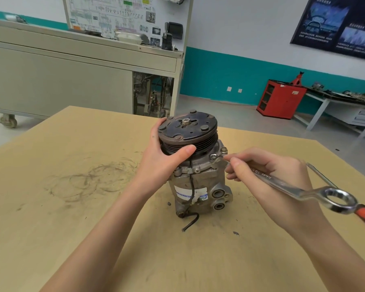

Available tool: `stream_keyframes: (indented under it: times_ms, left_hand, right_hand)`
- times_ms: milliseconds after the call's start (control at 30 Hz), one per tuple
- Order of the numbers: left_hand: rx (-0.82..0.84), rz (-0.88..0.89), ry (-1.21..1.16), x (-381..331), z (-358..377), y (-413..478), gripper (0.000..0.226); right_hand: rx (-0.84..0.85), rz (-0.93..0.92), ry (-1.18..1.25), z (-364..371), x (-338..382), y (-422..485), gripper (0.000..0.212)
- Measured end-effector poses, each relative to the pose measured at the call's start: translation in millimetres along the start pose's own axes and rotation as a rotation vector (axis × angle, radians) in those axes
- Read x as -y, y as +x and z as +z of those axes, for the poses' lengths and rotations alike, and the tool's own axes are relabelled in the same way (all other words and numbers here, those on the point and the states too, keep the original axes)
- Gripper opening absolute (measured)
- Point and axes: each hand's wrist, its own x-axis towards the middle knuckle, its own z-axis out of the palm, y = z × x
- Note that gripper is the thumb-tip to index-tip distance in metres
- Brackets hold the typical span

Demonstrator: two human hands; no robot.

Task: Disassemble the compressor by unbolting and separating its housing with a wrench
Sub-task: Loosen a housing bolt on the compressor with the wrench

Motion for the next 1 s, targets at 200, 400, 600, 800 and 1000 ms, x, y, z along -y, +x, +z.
stream_keyframes:
  times_ms: [200,400,600,800,1000]
  left_hand:
    - [-0.019,0.010,-0.008,-0.5,0.9,-4.5,0.100]
    - [-0.070,0.004,-0.023,-6.8,7.5,-7.4,0.105]
    - [-0.215,0.012,0.011,-13.8,25.0,-20.2,0.105]
    - [-0.265,0.003,0.069,-14.6,36.2,-29.8,0.110]
    - [-0.218,0.008,0.092,-13.0,29.8,-31.7,0.110]
  right_hand:
    - [0.028,0.064,0.122,-0.8,-3.7,-2.7,0.017]
    - [-0.034,0.074,0.127,7.7,-1.1,-6.6,0.013]
    - [-0.222,-0.144,-0.245,21.4,2.6,-11.7,0.030]
    - [-0.322,-0.265,-0.454,36.8,-4.2,-27.3,0.023]
    - [-0.201,0.117,0.338,10.7,-27.7,-29.9,0.014]
